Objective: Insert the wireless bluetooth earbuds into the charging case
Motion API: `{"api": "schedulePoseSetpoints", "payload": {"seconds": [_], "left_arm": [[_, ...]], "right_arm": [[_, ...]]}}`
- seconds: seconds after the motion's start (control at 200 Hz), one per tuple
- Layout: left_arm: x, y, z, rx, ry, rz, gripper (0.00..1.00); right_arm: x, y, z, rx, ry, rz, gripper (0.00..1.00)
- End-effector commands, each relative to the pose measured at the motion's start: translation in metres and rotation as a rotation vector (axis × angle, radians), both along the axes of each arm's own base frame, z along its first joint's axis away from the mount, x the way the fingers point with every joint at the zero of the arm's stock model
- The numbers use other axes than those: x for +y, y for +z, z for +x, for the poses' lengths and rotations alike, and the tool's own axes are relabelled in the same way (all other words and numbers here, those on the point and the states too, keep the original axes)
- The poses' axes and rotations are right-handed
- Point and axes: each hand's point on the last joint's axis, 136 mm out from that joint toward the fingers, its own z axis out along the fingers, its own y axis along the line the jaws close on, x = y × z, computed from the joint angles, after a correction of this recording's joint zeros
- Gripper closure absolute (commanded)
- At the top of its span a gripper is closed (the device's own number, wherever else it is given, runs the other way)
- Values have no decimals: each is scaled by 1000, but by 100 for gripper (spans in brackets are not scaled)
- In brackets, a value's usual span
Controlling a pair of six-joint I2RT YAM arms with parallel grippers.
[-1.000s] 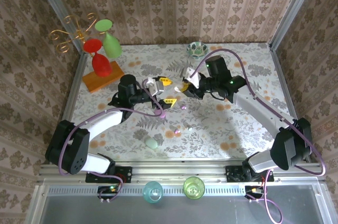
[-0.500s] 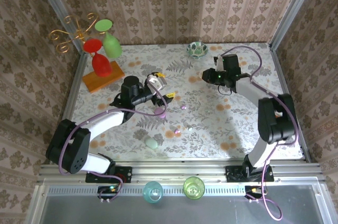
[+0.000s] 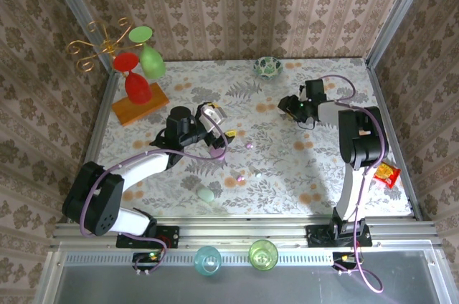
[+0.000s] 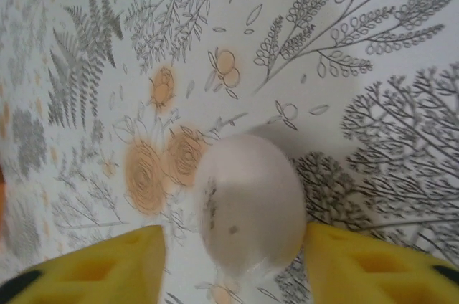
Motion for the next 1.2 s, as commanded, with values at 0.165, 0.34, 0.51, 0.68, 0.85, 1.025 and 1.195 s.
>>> {"api": "schedulePoseSetpoints", "payload": {"seconds": [0.165,0.34,0.51,0.68,0.85,1.025,1.195], "left_arm": [[28,-3,29,161,217,-101,0],[35,-5,39,193,276,-116,0],[42,6,37,151,305,-143,0],[56,10,28,156,358,-144,0],[74,7,18,170,438,-167,0],[88,13,12,134,482,-162,0],[100,20,13,105,541,-167,0]], "right_arm": [[4,87,-32,-318,174,-211,19],[56,116,-72,-477,431,-373,17],[113,112,-98,-471,602,-446,17],[165,101,-119,-493,688,-406,17],[204,77,-141,-455,762,-383,18],[240,56,-159,-441,827,-410,18],[262,32,-163,-398,841,-453,19]]}}
